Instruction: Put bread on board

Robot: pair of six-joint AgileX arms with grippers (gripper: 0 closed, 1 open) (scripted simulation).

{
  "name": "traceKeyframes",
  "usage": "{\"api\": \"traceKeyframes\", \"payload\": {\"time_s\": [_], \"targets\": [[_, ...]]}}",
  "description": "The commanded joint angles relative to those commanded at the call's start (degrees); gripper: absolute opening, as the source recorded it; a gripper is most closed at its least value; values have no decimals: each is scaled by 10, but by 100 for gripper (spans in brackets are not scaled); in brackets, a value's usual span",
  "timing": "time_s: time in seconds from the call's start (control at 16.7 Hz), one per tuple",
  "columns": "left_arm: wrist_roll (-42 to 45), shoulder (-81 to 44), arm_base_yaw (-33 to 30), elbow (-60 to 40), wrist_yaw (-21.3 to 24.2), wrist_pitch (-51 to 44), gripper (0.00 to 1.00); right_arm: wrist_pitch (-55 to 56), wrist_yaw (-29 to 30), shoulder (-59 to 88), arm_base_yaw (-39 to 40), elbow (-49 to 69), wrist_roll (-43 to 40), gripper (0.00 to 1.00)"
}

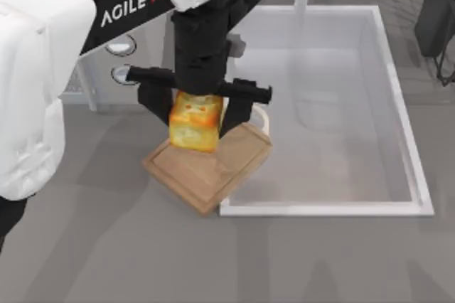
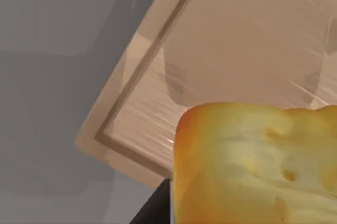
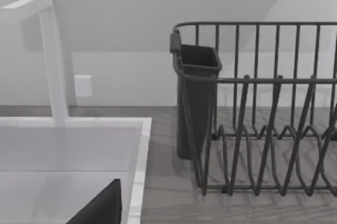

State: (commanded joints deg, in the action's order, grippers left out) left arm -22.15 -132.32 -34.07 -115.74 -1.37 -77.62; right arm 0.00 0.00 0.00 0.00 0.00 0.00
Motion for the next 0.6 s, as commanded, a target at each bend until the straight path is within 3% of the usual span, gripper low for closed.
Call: {"api": "traceKeyframes", "payload": {"time_s": [0.24, 0.6], "targets": [[-96, -36, -7, -65, 13, 7, 0, 0, 0, 0, 0, 0, 0, 100], [-106, -38, -4, -72, 14, 8, 0, 0, 0, 0, 0, 0, 0, 100]]}}
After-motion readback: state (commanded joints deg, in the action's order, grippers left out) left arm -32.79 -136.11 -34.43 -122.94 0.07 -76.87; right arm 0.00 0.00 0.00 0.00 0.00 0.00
